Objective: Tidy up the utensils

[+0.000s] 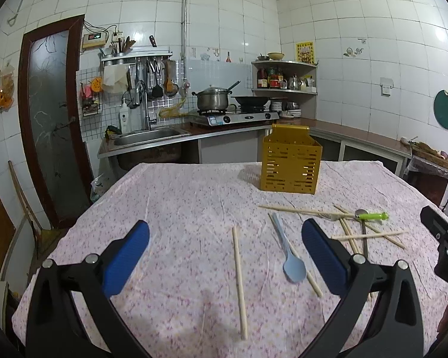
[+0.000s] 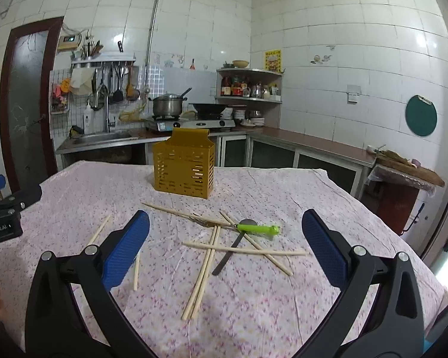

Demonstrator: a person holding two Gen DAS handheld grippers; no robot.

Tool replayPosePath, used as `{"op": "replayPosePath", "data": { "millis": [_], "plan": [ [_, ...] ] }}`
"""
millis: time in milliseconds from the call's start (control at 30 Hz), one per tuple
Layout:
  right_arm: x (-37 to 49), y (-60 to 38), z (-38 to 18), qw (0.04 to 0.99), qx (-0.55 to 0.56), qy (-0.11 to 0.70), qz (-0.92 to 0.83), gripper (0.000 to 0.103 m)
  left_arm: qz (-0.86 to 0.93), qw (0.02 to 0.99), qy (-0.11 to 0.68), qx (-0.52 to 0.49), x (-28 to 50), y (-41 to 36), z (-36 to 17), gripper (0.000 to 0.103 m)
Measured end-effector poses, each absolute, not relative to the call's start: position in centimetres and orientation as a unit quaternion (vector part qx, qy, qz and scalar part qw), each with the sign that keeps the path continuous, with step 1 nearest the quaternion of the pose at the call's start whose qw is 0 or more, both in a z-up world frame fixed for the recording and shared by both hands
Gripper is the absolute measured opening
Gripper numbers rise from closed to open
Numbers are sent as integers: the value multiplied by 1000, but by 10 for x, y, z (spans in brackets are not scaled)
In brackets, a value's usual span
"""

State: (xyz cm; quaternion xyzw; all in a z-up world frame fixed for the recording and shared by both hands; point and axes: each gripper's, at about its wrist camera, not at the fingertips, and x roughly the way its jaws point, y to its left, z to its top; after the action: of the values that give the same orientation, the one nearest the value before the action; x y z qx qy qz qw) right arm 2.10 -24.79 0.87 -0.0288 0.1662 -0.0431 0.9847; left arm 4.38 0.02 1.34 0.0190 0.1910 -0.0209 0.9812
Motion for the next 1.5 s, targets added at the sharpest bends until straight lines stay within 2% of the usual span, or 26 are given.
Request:
{"op": "replayPosePath", "data": {
  "millis": [400, 800, 967, 1133, 1167, 1300, 1500],
  "plan": [
    [113, -256, -28, 958, -58, 282, -16, 99, -21, 957, 288, 29, 128, 3, -14, 100],
    [168, -278, -69, 931, -28, 363, -13, 98, -22, 917, 397, 19, 191, 6, -59, 100],
    [183, -291, -74, 923, -23, 384, -29, 84, -24, 911, 411, 15, 204, 7, -63, 99],
    [192, -303, -78, 917, -13, 397, -39, 78, -39, 907, 420, 15, 212, 5, -64, 99],
    [193, -305, -80, 916, -11, 400, -41, 78, -39, 905, 424, 16, 214, 4, -67, 97],
    [194, -308, -85, 911, -9, 409, -46, 75, -43, 893, 448, 18, 222, 4, -77, 80],
    [196, -317, -85, 910, -1, 411, -57, 74, -43, 883, 467, 18, 233, 2, -86, 75]
  ]
}}
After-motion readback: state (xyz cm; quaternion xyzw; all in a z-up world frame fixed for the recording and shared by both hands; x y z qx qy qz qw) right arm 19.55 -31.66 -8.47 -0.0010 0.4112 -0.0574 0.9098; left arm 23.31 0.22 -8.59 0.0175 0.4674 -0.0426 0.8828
